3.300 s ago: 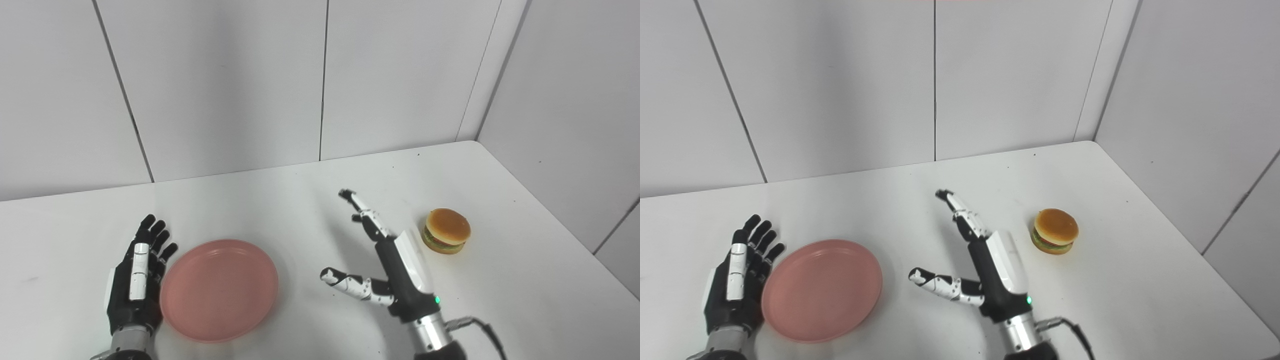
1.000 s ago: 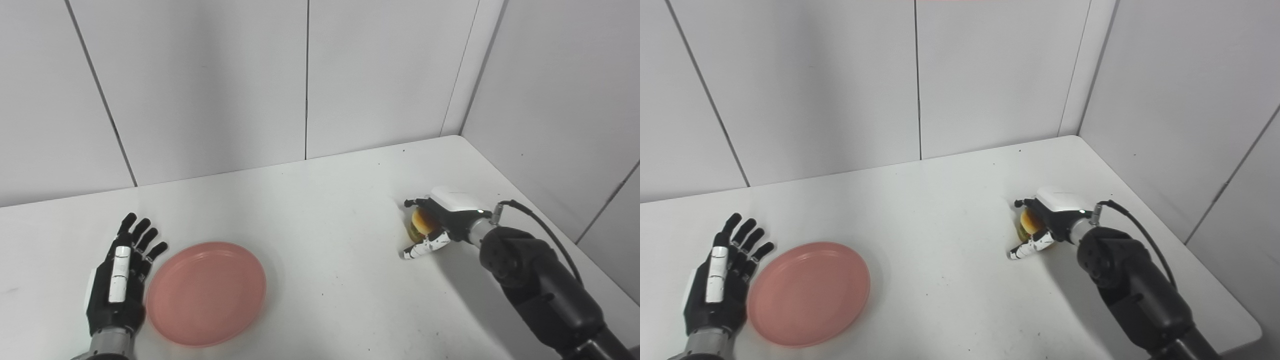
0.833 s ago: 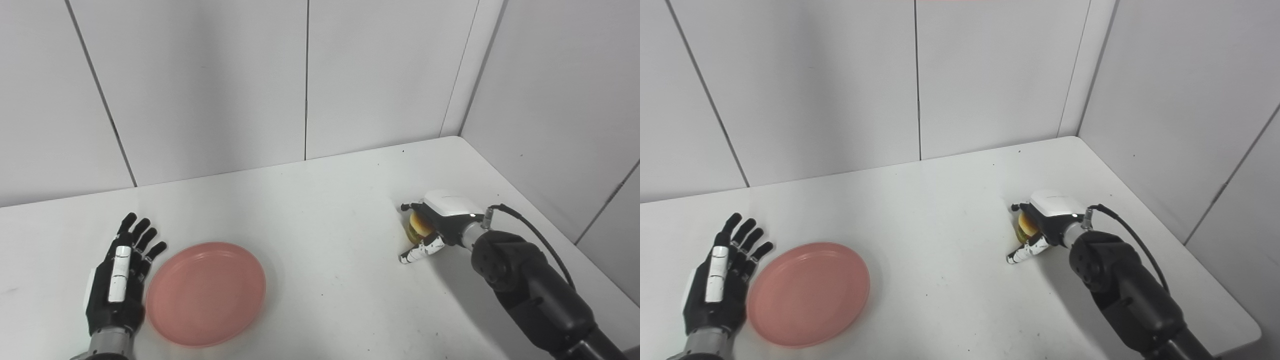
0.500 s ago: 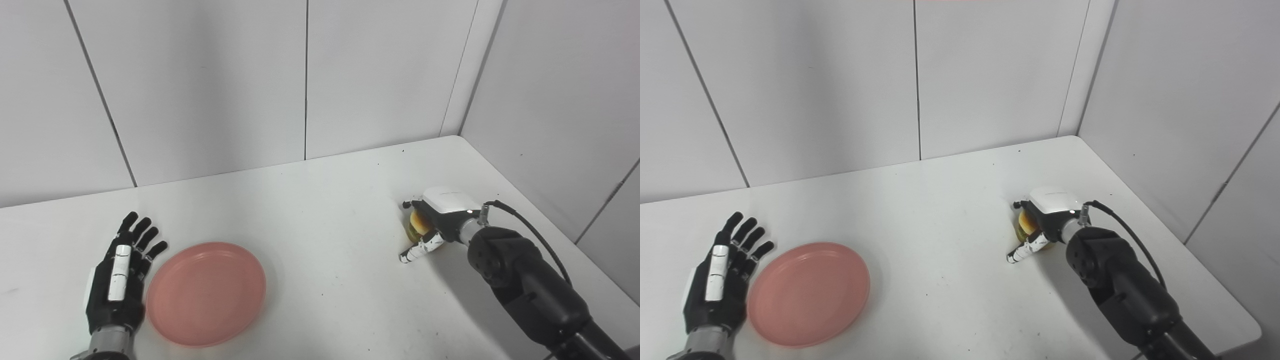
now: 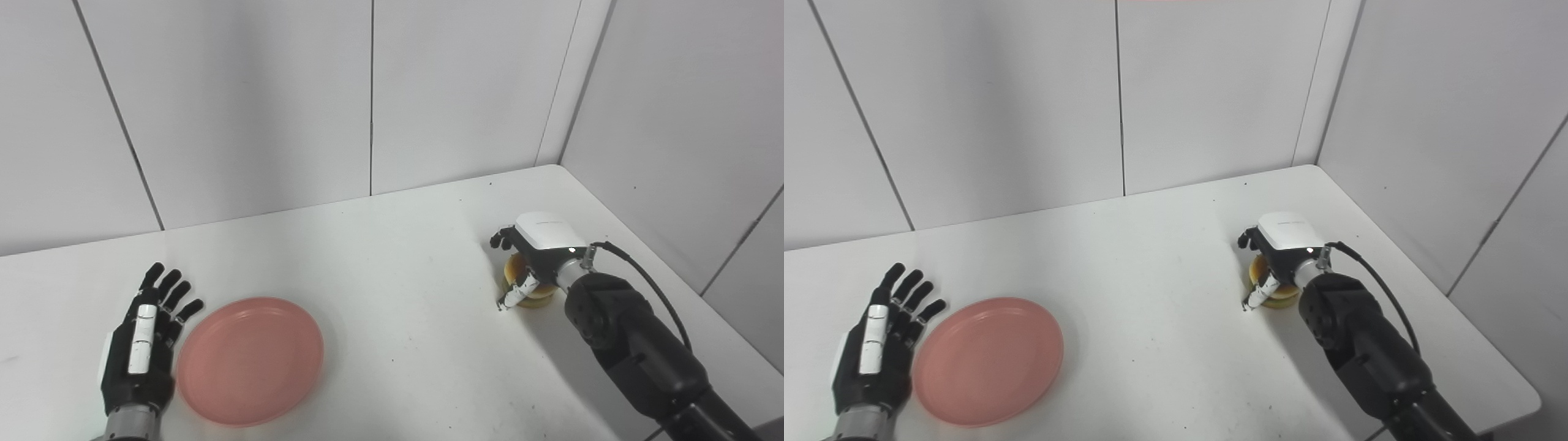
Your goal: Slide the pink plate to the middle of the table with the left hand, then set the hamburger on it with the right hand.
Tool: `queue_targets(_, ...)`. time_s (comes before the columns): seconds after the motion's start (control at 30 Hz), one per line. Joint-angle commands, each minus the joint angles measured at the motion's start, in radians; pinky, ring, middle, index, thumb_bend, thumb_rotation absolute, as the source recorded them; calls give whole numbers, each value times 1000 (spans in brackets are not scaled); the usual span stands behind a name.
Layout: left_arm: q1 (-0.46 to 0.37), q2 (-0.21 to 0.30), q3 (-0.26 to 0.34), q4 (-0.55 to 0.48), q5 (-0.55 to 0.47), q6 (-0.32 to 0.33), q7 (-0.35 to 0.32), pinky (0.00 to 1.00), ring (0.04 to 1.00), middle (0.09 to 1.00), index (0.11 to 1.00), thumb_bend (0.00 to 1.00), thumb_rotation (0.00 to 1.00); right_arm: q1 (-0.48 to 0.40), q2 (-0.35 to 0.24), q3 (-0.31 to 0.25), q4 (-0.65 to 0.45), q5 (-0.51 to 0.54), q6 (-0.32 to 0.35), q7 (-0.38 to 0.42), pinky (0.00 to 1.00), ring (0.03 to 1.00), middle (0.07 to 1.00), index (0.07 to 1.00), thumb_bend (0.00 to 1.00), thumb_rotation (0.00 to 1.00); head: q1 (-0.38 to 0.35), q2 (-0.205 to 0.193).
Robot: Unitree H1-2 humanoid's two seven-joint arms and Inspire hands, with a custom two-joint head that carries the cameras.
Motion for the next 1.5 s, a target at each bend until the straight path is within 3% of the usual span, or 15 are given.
queue_targets(0.0, 65, 3, 0, 43, -6, 90, 15, 740, 877, 886, 872, 840, 677, 13, 2, 16, 29, -29, 19, -23, 332, 457, 622, 665, 522, 0, -3, 2)
queue_targets(0.03, 65, 2, 1, 45, -9, 90, 14, 749, 880, 887, 866, 842, 674, 14, 4, 17, 34, -29, 17, -34, 299, 452, 534, 655, 529, 0, -3, 2)
queue_targets(0.1, 68, 3, -2, 38, -7, 100, 17, 744, 873, 879, 859, 839, 676, 18, 12, 10, 38, -21, 18, -59, 293, 452, 510, 649, 530, 0, -7, 6)
queue_targets(0.2, 69, 4, -4, 43, -12, 103, 11, 758, 873, 888, 865, 833, 676, 28, 31, -12, 46, 1, 5, -130, 297, 432, 520, 631, 526, 0, -10, 5)
queue_targets(0.3, 67, 9, -8, 63, -13, 90, -3, 763, 878, 897, 853, 822, 675, 36, 36, -31, 63, 37, -52, -224, 320, 415, 537, 611, 523, 0, -3, 8)
queue_targets(0.43, 64, 14, -14, 71, -15, 88, -9, 741, 866, 888, 855, 838, 669, 39, 26, -32, 76, 57, -96, -289, 300, 370, 477, 567, 508, 0, 2, 10)
queue_targets(0.7, 64, 19, -31, 75, -7, 80, -7, 709, 860, 872, 858, 862, 676, 33, 6, -21, 53, 70, -101, -272, 311, 378, 485, 554, 509, 0, 24, 11)
queue_targets(0.9, 73, 8, -45, 53, 1, 91, 8, 714, 858, 883, 871, 827, 683, 30, 1, -40, -64, 97, -126, -257, 276, 354, 469, 560, 507, 0, 80, 19)
queue_targets(1.1, 74, -7, -56, 47, 26, 88, 24, 697, 858, 877, 864, 819, 702, 21, 38, -40, -256, 109, -150, -245, 329, 375, 472, 565, 507, 0, 129, 26)
queue_targets(1.3, 81, -32, -70, 12, 30, 107, 38, 738, 877, 902, 912, 820, 714, -28, 70, -34, -351, 95, -160, -197, 307, 376, 472, 566, 506, 0, 185, 37)
queue_targets(1.47, 84, -62, -83, -4, 50, 111, 65, 715, 852, 876, 888, 822, 700, -56, 89, -44, -369, 127, -193, -182, 295, 374, 476, 562, 506, 0, 274, 54)
